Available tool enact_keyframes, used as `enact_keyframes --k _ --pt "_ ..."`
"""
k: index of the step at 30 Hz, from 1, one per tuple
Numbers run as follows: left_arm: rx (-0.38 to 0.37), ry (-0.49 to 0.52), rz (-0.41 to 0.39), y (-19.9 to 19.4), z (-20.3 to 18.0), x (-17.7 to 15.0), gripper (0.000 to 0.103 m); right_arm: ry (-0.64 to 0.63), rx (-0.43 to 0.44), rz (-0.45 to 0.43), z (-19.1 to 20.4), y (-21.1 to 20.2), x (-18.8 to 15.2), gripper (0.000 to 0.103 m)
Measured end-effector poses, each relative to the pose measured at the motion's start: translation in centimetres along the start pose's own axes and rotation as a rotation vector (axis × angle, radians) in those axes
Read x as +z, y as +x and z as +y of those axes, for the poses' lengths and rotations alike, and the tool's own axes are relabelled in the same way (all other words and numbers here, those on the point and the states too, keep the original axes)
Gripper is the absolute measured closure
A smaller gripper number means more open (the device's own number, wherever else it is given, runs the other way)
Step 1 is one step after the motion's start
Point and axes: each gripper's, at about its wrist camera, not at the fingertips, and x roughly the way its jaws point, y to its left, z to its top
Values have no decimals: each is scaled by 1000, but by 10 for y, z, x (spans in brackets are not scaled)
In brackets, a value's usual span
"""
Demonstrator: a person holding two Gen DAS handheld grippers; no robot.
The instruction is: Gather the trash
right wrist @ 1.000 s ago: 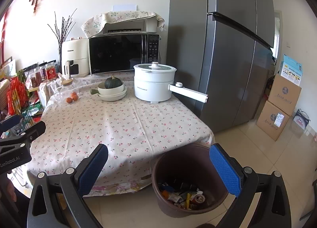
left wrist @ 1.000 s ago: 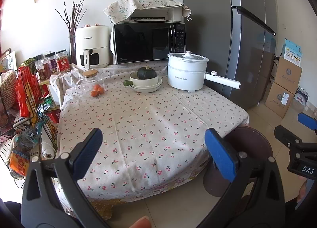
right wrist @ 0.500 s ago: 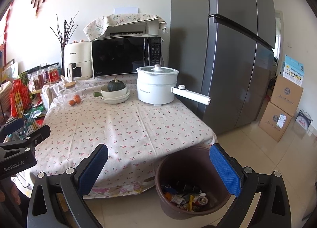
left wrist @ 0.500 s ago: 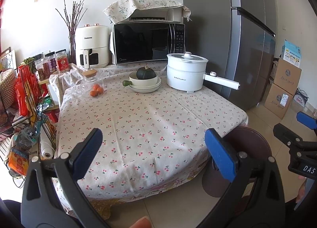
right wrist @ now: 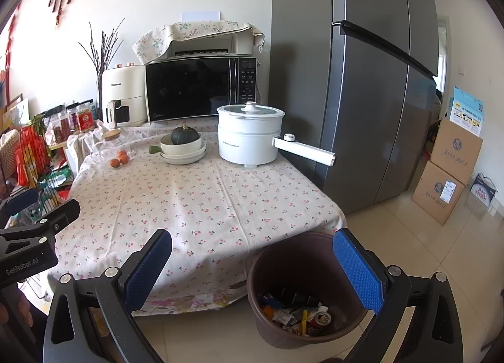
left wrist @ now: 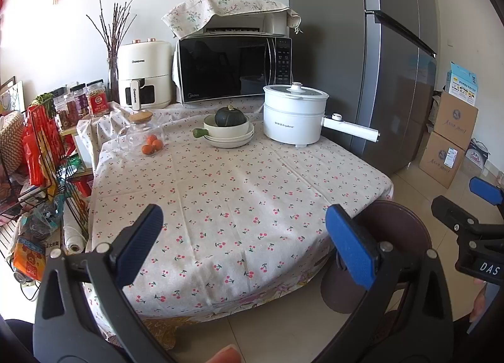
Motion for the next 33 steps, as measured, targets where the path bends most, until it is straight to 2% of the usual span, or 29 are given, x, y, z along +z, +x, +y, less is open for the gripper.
enact_keyframes --k 33 --pt "-11 6 19 2 0 -1 0 3 -1 5 0 0 -2 0"
